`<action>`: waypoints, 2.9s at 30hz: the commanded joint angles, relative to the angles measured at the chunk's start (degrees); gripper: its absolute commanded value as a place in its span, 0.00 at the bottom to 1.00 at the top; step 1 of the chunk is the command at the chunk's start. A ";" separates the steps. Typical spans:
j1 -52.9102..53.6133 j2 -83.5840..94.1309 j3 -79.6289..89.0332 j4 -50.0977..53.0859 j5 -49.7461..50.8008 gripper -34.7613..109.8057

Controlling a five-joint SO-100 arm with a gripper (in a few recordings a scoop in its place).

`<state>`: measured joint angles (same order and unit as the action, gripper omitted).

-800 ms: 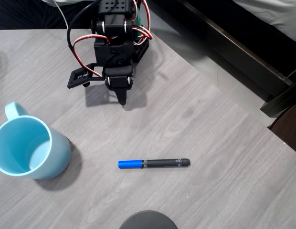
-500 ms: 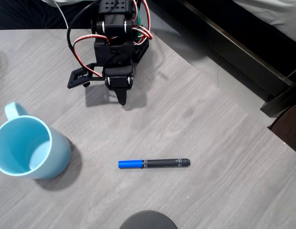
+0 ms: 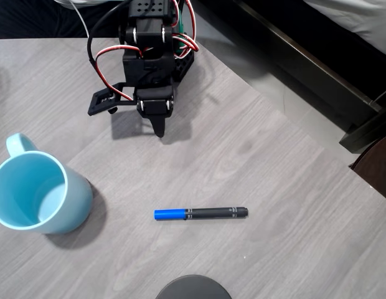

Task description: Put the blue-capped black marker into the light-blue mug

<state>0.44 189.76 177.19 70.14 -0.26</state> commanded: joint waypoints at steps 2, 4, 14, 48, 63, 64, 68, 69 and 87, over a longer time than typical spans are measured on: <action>0.09 1.41 0.09 0.53 -0.35 0.24; 0.09 1.41 0.09 0.53 -0.35 0.24; -2.55 1.49 0.09 0.62 -0.35 0.24; -3.16 -1.85 -12.22 -8.17 -14.15 0.24; -15.73 -73.13 -69.35 -5.89 1.85 0.24; -16.88 -76.03 -71.10 -6.15 3.08 0.24; -20.21 -87.80 -77.43 -7.65 8.53 0.32; -20.74 -90.53 -78.66 -8.17 9.58 0.32; -19.78 -112.85 -84.11 -18.90 15.73 0.39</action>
<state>-19.51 77.96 95.89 51.86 15.03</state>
